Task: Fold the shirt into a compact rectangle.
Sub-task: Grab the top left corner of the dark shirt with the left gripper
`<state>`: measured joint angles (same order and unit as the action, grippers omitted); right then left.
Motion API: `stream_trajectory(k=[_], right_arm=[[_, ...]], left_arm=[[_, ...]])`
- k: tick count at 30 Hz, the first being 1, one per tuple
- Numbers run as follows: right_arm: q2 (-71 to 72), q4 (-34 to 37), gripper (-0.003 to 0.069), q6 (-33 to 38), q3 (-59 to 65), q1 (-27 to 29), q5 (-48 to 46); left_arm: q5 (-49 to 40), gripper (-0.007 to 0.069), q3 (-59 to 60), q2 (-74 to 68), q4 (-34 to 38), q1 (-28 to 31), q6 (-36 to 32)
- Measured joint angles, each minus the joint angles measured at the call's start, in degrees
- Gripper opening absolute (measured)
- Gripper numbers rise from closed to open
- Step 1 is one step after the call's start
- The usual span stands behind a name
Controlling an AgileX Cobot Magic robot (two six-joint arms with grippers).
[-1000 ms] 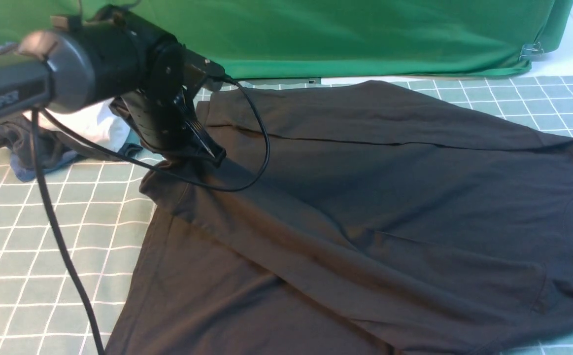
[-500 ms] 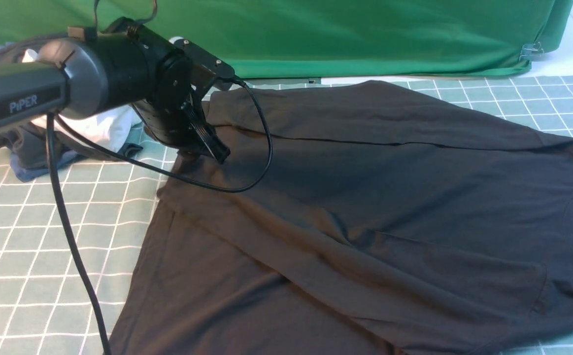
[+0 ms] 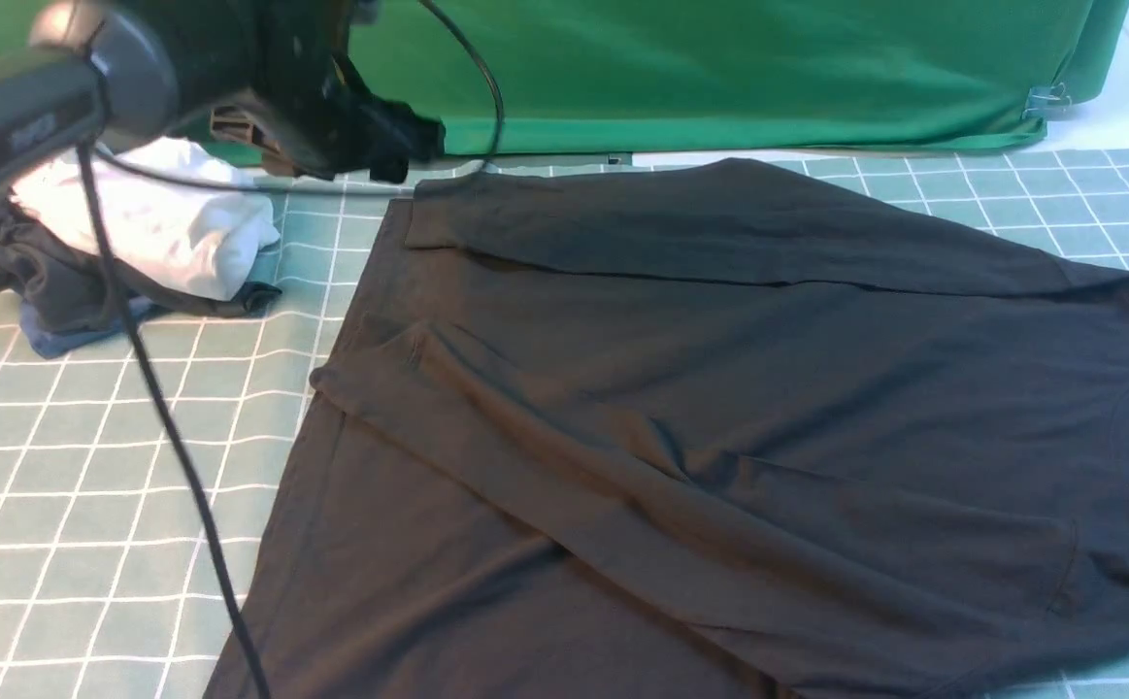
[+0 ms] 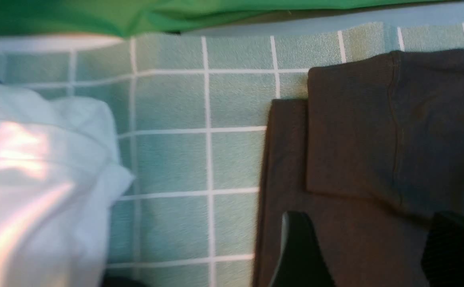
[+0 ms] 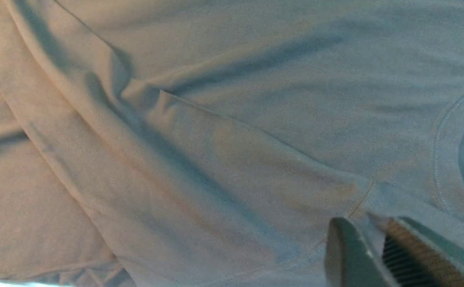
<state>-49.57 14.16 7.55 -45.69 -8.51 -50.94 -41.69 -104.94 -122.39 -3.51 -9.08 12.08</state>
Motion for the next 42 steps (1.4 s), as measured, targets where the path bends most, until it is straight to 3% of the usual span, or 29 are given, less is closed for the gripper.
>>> stream_trajectory(k=[8, 21, 24, 28, 30, 42], right_arm=[[0.0, 0.0, 0.0135, -0.2, 0.0, 0.0, 0.0], [0.0, 0.0, 0.0145, -0.7, 0.0, 0.0, 0.0], [0.0, 0.0, 0.0145, -0.8, 0.0, 0.0, 0.0], [0.0, 0.0, 0.0146, -0.9, 0.0, 0.0, -0.1], [0.0, 0.0, 0.0147, -0.9, 0.0, 0.0, -0.4], [0.0, 0.0, 0.0164, 0.7, 0.0, 0.0, -1.1]], left_arm=[[-5.7, 0.0367, -17.0, -13.6, 5.8, 0.9, -2.1], [-5.1, 0.0348, -19.3, -19.7, 8.0, 0.5, -3.5], [-5.1, 0.0309, -19.4, -19.7, 8.0, 0.4, -5.2], [-5.1, 0.0106, -19.4, -19.7, 8.0, 0.0, -8.6], [-5.1, 0.0041, -19.4, -19.7, 8.0, -0.1, -9.2], [-18.2, 0.0015, -25.2, -14.5, 8.1, -0.1, -11.0]])
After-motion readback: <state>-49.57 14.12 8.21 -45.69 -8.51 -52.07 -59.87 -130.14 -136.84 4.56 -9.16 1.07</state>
